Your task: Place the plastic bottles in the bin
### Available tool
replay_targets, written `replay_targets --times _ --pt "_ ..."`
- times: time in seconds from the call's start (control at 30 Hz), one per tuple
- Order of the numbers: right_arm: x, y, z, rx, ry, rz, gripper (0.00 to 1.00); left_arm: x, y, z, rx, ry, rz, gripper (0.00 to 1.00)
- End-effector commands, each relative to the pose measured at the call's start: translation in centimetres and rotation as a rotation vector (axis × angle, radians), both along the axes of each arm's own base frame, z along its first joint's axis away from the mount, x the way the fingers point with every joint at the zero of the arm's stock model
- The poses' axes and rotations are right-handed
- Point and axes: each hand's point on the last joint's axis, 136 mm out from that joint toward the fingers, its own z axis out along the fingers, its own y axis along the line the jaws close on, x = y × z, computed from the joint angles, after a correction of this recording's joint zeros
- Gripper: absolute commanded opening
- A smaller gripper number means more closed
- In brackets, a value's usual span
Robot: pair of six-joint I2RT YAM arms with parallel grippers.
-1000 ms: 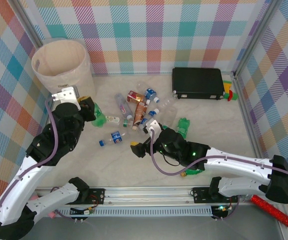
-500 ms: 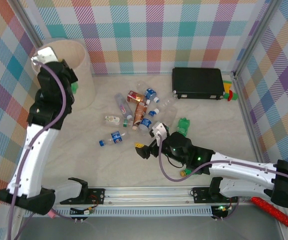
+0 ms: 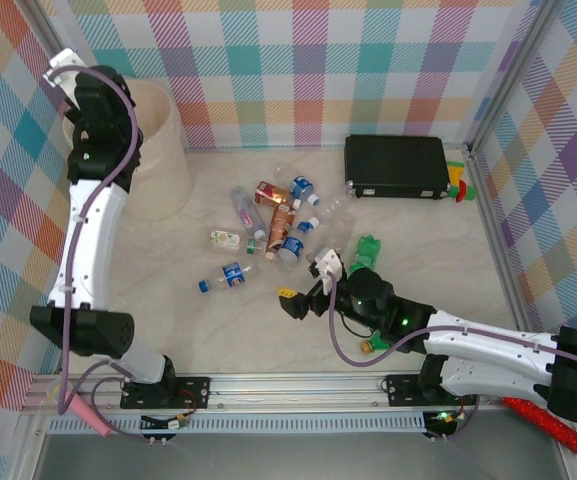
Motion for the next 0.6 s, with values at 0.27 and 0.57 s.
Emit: replay_targets --times 0.27,0.57 --pt "0.2 0.2 0.2 0.036 -0.002 0.009 0.99 6.7 3.7 -1.9 -0.067 0.07 0.01 0.1" --pt "0.6 0.6 -0.4 0.03 0.023 0.007 0.99 6.9 2.9 -3.4 -0.111 0.105 -0.039 0.79"
